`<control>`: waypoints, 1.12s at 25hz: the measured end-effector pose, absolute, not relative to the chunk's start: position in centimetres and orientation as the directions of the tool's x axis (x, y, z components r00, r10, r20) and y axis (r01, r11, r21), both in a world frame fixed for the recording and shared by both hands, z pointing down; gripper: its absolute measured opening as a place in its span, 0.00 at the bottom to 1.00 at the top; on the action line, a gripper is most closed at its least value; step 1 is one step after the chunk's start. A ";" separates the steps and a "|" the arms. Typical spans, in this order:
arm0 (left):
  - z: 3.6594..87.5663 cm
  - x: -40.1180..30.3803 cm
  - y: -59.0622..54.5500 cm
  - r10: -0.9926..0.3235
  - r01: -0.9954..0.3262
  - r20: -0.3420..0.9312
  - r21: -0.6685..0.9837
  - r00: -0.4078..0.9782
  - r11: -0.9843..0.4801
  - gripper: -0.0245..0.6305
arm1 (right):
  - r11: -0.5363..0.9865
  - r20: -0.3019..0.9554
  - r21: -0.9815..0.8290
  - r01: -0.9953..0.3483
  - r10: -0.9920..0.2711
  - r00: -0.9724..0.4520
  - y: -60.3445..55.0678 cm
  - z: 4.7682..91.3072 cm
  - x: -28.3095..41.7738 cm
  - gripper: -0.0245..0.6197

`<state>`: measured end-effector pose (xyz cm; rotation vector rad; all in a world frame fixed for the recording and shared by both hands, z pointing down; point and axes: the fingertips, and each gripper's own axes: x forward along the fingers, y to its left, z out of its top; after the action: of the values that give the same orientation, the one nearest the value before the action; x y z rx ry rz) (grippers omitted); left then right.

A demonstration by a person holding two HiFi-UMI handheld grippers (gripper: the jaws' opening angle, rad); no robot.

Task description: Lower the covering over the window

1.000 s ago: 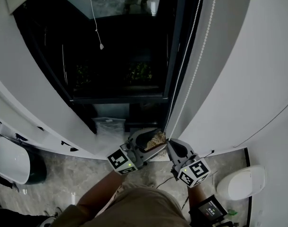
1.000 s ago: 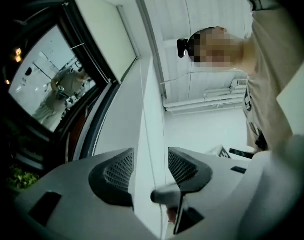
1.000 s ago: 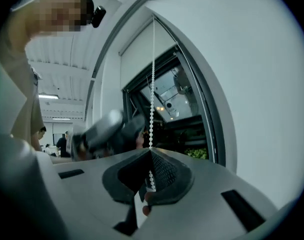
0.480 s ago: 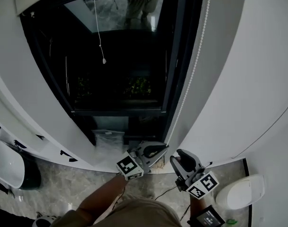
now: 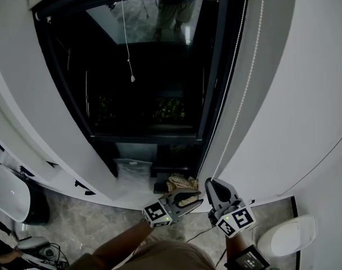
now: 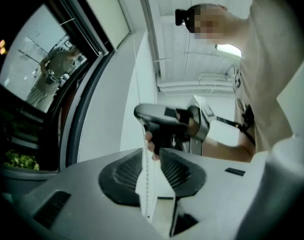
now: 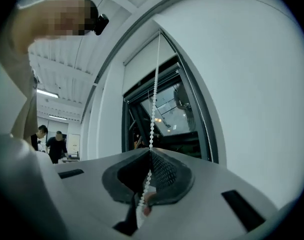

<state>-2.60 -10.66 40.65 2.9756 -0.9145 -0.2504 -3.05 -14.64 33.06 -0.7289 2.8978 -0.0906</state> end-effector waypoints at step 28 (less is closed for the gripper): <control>39.3 -0.4 -12.3 -0.538 -0.549 -0.140 -0.056 0.831 -0.834 0.07 | 0.892 -0.222 -0.026 -0.451 -0.445 -0.867 -15.0 31.3 -2.5 0.06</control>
<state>-0.41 -12.26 39.30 3.0957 -0.9212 -0.1926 -2.54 -15.04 31.34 -0.6809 2.8367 0.0392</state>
